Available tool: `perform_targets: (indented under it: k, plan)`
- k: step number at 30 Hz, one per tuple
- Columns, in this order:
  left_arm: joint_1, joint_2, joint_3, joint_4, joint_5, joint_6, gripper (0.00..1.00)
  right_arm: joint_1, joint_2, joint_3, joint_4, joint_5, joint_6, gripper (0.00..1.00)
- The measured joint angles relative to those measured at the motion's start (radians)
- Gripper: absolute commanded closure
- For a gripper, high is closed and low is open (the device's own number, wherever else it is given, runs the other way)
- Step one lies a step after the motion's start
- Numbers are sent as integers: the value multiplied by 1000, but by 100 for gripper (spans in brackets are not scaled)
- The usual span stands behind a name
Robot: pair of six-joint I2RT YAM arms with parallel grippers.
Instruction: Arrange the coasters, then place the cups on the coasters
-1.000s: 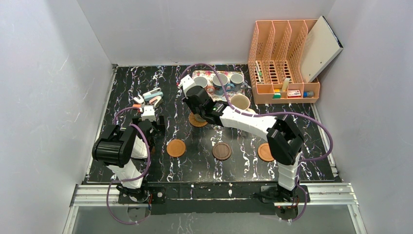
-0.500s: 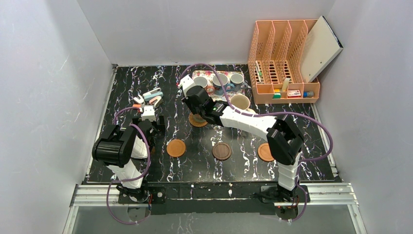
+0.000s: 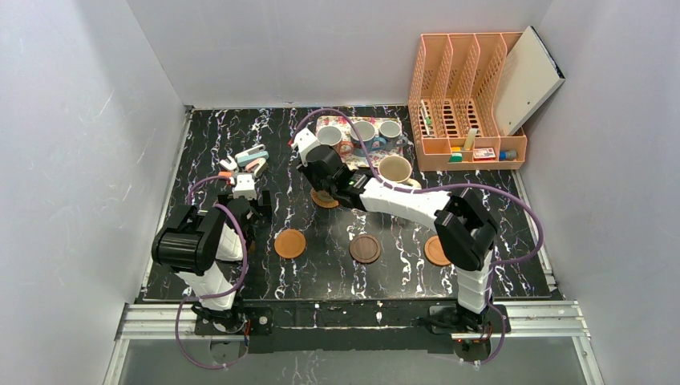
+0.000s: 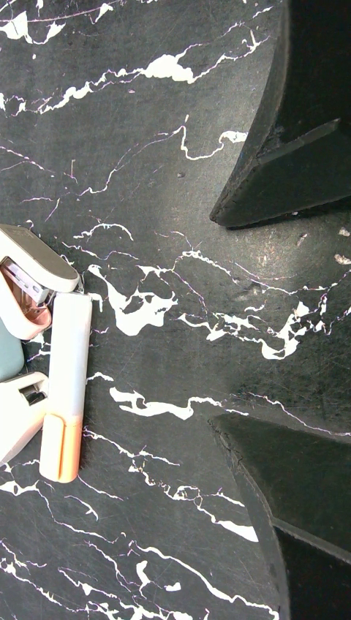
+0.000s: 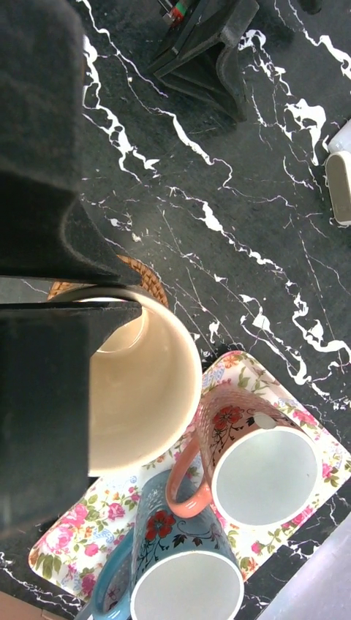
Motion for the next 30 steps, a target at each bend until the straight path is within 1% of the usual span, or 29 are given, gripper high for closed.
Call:
perform_targets:
  k: [2,4,9,10,11,12,17,23,26,28,30]
  plan:
    - [0,0,0,0,0,0,2,2,0,-6,14,-2,-4,63]
    - [0,0,0,0,0,0,2,3,0,-8,24,-5,-8,44]
    - [0,0,0,0,0,0,2,7,0,-13,48,-26,-15,18]
    - [0,0,0,0,0,0,2,9,0,-14,47,-32,-17,10]
    - [0,0,0,0,0,0,2,10,-1,-14,45,-39,-17,4]
    - [0,0,0,0,0,0,2,10,-3,-13,37,-47,-16,2]
    - [0,0,0,0,0,0,2,11,-36,29,-69,-85,-25,2]
    - [0,0,0,0,0,0,2,-15,-232,77,-152,-149,-69,2]
    - [0,0,0,0,0,0,2,-100,-340,126,-164,-218,-95,2]
    - [0,0,0,0,0,0,2,-195,-380,171,-172,-271,-111,2]
    - [0,0,0,0,0,0,2,-294,-386,217,-185,-321,-119,2]
